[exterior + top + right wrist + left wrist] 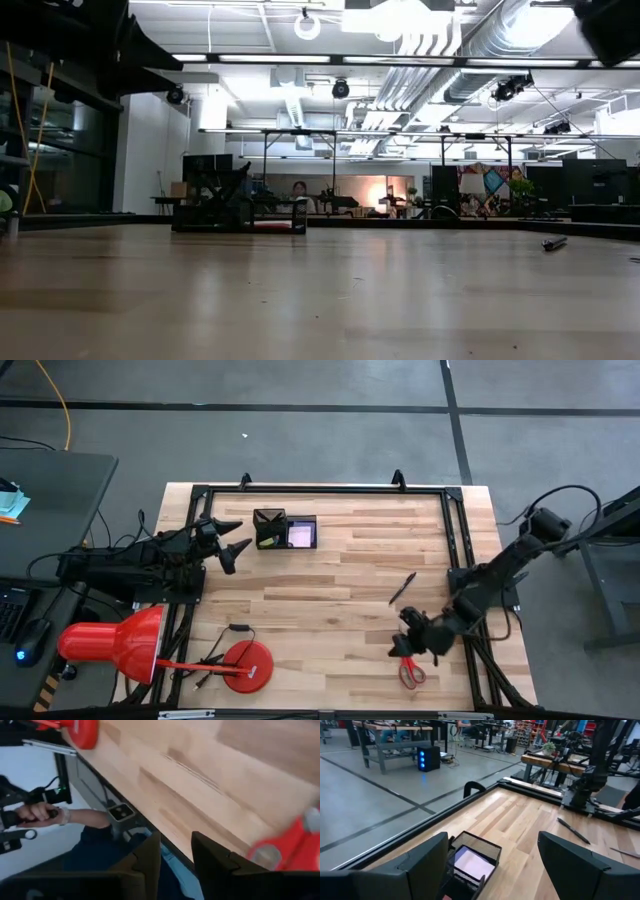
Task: Pick and place office supplies into organizer
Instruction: Put the red scissors into the desk organizer
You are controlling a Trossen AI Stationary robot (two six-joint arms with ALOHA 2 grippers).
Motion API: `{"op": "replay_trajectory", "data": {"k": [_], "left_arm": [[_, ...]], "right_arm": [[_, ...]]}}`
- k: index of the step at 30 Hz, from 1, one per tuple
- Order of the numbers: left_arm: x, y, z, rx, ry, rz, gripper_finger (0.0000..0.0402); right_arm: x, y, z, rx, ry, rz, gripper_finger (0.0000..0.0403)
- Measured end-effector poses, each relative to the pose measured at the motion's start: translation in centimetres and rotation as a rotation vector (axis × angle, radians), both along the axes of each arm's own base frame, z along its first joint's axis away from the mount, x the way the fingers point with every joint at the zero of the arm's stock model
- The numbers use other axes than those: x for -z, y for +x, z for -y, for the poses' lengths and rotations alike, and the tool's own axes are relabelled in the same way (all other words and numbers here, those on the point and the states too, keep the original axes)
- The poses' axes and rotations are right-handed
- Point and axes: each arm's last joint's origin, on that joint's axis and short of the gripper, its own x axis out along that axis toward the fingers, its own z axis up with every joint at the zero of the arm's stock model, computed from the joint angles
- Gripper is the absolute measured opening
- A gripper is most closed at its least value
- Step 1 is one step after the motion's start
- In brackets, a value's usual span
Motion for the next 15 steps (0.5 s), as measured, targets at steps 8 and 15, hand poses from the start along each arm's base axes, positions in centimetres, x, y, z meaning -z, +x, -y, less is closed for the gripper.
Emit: {"op": "replay_trajectory", "data": {"k": [8,15], "left_arm": [[0.0,0.0,0.0,0.001,-0.030,0.024,0.0294],[0.0,0.0,0.0,-0.002,-0.042,0.035,0.0294]], "right_arm": [[0.4,-0.8,-4.0,0.023,0.025,-0.138,0.0085],[-0.6,0.9,-6.9,0.016,-0.122,-0.405,0.0085]]}}
